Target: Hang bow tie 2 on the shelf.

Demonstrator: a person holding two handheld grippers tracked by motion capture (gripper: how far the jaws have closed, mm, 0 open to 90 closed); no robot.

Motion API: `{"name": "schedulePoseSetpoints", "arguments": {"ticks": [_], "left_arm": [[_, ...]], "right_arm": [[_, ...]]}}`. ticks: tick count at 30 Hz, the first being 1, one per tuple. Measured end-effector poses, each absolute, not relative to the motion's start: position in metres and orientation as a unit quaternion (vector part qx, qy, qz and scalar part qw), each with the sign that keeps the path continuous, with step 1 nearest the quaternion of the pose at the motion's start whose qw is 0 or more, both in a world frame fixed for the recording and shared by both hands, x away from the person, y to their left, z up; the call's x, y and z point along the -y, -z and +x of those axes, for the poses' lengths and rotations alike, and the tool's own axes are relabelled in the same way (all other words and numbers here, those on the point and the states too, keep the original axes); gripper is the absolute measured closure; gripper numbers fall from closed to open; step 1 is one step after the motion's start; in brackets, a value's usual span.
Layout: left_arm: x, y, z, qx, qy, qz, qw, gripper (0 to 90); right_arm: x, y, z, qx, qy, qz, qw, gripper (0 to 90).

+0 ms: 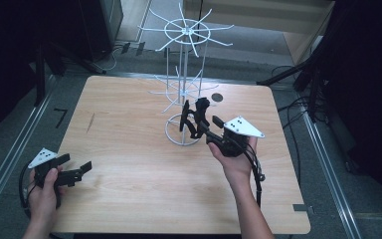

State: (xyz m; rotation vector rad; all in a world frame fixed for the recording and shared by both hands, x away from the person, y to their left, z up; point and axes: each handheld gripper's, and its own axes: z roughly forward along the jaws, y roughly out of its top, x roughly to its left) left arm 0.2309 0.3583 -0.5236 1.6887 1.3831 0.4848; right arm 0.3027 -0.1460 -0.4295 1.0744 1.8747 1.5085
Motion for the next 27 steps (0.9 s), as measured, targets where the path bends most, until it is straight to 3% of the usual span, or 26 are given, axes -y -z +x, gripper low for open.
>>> {"name": "schedulePoseSetpoints", "arguments": {"ticks": [10,27], "left_arm": [[-0.358,0.524,0.231,-0.556,-0.196,0.679,0.438,1.6],[-0.358,0.523,0.231,-0.556,-0.196,0.680,0.436,1.6]], "right_arm": [[0.167,0.448,0.293,-0.685,-0.549,0.413,0.242,43.7],[0.205,0.473,0.273,-0.683,-0.524,0.450,0.238,13.4]]}}
